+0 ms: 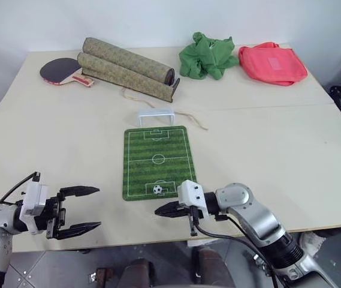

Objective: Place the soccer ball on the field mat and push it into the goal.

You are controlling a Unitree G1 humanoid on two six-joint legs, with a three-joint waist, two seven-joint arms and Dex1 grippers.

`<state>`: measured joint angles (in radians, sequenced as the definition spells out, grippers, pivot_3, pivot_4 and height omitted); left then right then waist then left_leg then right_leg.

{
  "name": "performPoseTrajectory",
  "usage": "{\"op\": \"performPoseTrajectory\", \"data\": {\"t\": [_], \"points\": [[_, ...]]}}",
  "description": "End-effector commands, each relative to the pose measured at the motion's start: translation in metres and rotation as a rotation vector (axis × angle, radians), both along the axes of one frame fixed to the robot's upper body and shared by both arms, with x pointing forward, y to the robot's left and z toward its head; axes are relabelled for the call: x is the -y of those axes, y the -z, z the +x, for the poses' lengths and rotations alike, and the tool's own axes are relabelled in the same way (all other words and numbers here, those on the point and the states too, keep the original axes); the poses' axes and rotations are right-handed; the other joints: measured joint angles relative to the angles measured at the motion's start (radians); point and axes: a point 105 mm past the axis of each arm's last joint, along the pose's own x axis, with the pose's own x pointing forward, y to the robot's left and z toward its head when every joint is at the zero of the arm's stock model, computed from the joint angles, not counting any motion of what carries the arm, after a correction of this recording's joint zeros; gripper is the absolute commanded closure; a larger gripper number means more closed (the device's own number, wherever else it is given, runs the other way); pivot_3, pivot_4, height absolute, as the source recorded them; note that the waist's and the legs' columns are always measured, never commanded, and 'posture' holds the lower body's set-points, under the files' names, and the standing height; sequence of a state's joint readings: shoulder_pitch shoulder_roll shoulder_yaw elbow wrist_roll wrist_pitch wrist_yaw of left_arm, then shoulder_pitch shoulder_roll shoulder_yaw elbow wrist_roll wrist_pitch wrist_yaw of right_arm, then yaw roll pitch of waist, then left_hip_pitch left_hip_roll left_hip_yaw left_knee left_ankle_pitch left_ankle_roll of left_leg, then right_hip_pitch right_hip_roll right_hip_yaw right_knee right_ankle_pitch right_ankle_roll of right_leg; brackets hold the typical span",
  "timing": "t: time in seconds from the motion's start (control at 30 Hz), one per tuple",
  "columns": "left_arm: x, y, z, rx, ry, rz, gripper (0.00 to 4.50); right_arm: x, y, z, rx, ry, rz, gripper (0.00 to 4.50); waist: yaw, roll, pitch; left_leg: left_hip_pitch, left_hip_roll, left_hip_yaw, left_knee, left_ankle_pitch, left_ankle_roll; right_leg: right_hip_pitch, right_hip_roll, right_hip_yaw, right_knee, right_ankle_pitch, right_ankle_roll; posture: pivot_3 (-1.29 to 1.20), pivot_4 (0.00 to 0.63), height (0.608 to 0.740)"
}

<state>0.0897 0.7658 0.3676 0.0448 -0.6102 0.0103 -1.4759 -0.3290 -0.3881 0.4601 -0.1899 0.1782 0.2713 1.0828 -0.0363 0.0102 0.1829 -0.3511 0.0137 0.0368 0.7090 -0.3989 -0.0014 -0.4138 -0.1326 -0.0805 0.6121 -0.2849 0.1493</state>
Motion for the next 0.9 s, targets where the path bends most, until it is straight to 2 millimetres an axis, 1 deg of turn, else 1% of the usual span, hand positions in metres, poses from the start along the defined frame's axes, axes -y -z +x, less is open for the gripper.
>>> {"op": "performPoseTrajectory", "data": {"t": [0.03,0.13,0.27,0.37,0.53,0.6,0.67,0.7,0.77,0.8,0.9], "points": [[-0.003,-0.006,0.001,0.030,-0.025,-0.005,0.00,-0.009,-0.008,0.000,0.019,0.006,0.044,4.47,0.004,0.000,0.000,0.000,0.000,0.000,0.000,0.000,0.000,0.000,0.000,0.000,0.000,0.000,0.000,0.00,0.150,0.740],[0.000,-0.006,0.001,0.027,-0.032,-0.019,0.00,-0.014,-0.014,0.005,0.026,0.015,0.064,4.47,0.006,0.000,0.000,0.000,0.000,0.000,0.000,0.000,0.000,0.000,0.000,0.000,0.000,0.000,0.000,0.00,0.150,0.740],[0.000,-0.006,0.003,0.027,-0.041,-0.020,0.00,-0.014,-0.016,0.019,0.038,0.035,0.072,4.47,0.006,0.000,0.000,0.000,0.000,0.000,0.000,0.000,0.000,0.000,0.000,0.000,0.000,0.000,0.000,0.00,0.150,0.740],[0.001,-0.007,0.005,0.031,-0.047,-0.022,0.00,-0.012,-0.021,0.036,0.041,0.071,0.080,4.47,0.005,0.000,0.000,0.000,0.000,0.000,0.000,0.000,0.000,0.000,0.000,0.000,0.000,0.000,0.000,0.00,0.150,0.740],[0.009,-0.011,0.008,0.053,-0.051,-0.039,0.00,-0.004,-0.029,0.077,0.125,0.144,0.065,4.47,0.001,0.000,0.000,0.000,0.000,0.000,0.000,0.000,0.000,0.000,0.000,0.000,0.000,0.000,0.000,0.00,0.150,0.740],[0.012,-0.011,0.009,0.053,-0.052,-0.050,0.00,-0.001,-0.037,0.098,0.166,0.185,0.067,4.47,-0.003,0.000,0.000,0.000,0.000,0.000,0.000,0.000,0.000,0.000,0.000,0.000,0.000,0.000,0.000,0.00,0.150,0.740],[0.015,-0.011,0.008,0.048,-0.053,-0.058,0.00,0.000,-0.052,0.110,0.199,0.186,0.087,4.47,-0.009,0.000,0.000,0.000,0.000,0.000,0.000,0.000,0.000,0.000,0.000,0.000,0.000,0.000,0.000,0.00,0.150,0.740],[0.016,-0.010,0.008,0.043,-0.053,-0.060,0.00,0.000,-0.058,0.111,0.204,0.175,0.104,4.47,-0.010,0.000,0.000,0.000,0.000,0.000,0.000,0.000,0.000,0.000,0.000,0.000,0.000,0.000,0.000,0.00,0.150,0.740],[0.017,-0.010,0.008,0.038,-0.053,-0.061,0.00,0.001,-0.062,0.110,0.195,0.169,0.128,4.47,-0.015,0.000,0.000,0.000,0.000,-0.001,0.000,0.000,0.000,0.000,0.000,-0.001,0.000,0.000,0.000,0.00,0.150,0.740],[0.017,-0.010,0.009,0.038,-0.058,-0.063,0.00,0.003,-0.063,0.104,0.176,0.145,0.154,4.47,-0.018,0.000,0.000,0.000,0.000,-0.001,0.000,0.000,0.000,0.000,0.000,-0.001,0.000,0.000,0.000,0.00,0.150,0.740],[0.013,-0.011,0.010,0.047,-0.079,-0.049,0.00,0.020,-0.059,0.075,0.145,0.067,0.193,4.47,-0.014,0.000,0.000,-0.001,0.000,-0.002,-0.001,0.000,0.000,0.000,0.000,-0.003,-0.001,0.000,0.000,0.00,0.150,0.740]]}}
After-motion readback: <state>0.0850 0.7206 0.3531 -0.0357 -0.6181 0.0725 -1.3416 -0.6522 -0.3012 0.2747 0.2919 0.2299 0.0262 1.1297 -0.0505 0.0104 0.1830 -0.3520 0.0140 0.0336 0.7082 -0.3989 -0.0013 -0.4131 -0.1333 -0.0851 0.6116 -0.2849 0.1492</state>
